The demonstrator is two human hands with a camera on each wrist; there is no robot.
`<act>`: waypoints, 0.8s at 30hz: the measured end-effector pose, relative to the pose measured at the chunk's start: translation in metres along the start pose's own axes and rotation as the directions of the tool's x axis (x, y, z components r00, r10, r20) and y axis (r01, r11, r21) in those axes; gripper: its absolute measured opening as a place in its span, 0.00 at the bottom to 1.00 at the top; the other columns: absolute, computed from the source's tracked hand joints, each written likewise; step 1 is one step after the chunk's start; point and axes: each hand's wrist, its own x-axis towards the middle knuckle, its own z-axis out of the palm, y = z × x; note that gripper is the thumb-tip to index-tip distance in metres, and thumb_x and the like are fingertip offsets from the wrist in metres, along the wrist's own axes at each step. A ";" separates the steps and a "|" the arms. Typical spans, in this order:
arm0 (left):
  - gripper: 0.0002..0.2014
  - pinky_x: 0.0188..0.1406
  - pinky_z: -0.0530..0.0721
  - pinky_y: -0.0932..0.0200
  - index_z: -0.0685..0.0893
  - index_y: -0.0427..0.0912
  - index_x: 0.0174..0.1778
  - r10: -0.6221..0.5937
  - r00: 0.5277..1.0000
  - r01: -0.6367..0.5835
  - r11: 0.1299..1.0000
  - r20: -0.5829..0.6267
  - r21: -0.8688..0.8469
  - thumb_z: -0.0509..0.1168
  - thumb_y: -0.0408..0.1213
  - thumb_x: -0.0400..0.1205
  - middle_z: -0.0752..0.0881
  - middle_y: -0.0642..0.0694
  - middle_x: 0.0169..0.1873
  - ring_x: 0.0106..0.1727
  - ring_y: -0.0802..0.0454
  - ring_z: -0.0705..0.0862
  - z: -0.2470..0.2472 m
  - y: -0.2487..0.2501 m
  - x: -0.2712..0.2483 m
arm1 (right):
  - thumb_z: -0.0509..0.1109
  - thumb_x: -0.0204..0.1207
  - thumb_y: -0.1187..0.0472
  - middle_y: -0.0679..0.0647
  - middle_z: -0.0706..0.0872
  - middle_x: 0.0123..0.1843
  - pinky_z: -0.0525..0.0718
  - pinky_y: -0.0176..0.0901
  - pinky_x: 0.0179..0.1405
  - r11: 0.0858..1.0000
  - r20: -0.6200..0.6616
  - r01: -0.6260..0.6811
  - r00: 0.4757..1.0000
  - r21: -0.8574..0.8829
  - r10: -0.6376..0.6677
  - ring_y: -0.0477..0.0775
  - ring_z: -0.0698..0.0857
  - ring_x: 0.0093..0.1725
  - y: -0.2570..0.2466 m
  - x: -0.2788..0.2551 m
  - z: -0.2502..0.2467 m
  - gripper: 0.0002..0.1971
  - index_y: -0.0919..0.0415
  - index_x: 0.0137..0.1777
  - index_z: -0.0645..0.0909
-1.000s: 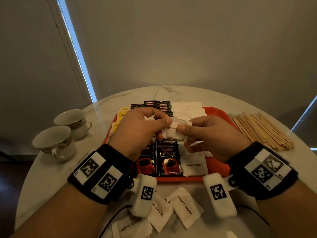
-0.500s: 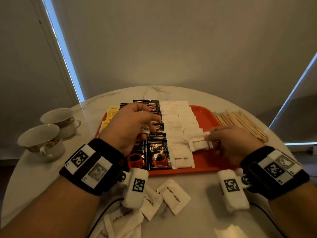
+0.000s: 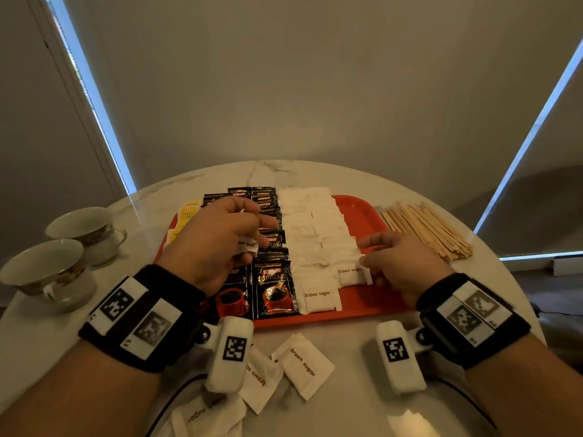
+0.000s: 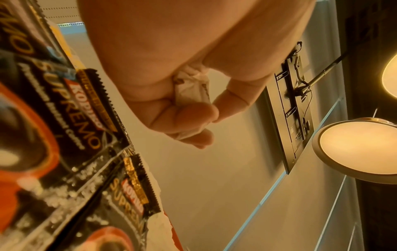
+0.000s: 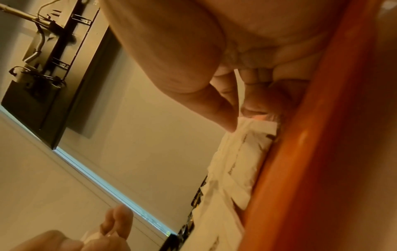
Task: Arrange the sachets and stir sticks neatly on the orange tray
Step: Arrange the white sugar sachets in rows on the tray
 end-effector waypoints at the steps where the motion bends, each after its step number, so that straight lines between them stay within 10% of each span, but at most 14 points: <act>1: 0.15 0.22 0.75 0.60 0.81 0.42 0.52 -0.003 1.000 0.003 1.000 0.009 0.003 0.58 0.19 0.80 0.94 0.43 0.47 0.35 0.52 0.86 0.000 0.000 0.000 | 0.76 0.77 0.68 0.56 0.87 0.46 0.81 0.45 0.32 0.999 -0.025 0.033 0.999 0.026 -0.032 0.52 0.82 0.34 0.000 -0.001 0.001 0.10 0.53 0.54 0.87; 9: 0.19 0.28 0.80 0.58 0.79 0.41 0.57 -0.024 0.992 0.024 1.000 0.122 -0.002 0.54 0.15 0.80 0.94 0.41 0.55 0.43 0.50 0.89 0.002 -0.001 -0.001 | 0.71 0.81 0.71 0.63 0.86 0.43 0.88 0.53 0.47 0.986 0.176 0.023 0.983 0.162 -0.052 0.57 0.84 0.39 -0.009 -0.005 0.007 0.05 0.71 0.54 0.86; 16: 0.23 0.38 0.91 0.52 0.79 0.37 0.63 0.001 0.983 0.017 0.995 0.183 -0.098 0.57 0.10 0.80 0.93 0.38 0.59 0.51 0.42 0.93 0.003 -0.004 -0.003 | 0.74 0.82 0.60 0.54 0.91 0.45 0.89 0.51 0.50 0.952 0.226 0.257 0.930 0.167 -0.290 0.52 0.88 0.44 -0.044 -0.010 0.015 0.03 0.57 0.50 0.90; 24: 0.36 0.40 0.92 0.45 0.71 0.49 0.78 0.030 0.950 0.019 0.988 0.311 -0.152 0.58 0.10 0.80 0.88 0.39 0.69 0.57 0.29 0.92 -0.001 -0.005 -0.003 | 0.78 0.78 0.58 0.50 0.92 0.45 0.79 0.23 0.30 0.862 0.402 0.495 0.772 0.105 -0.493 0.36 0.85 0.34 -0.082 -0.016 0.047 0.05 0.53 0.53 0.92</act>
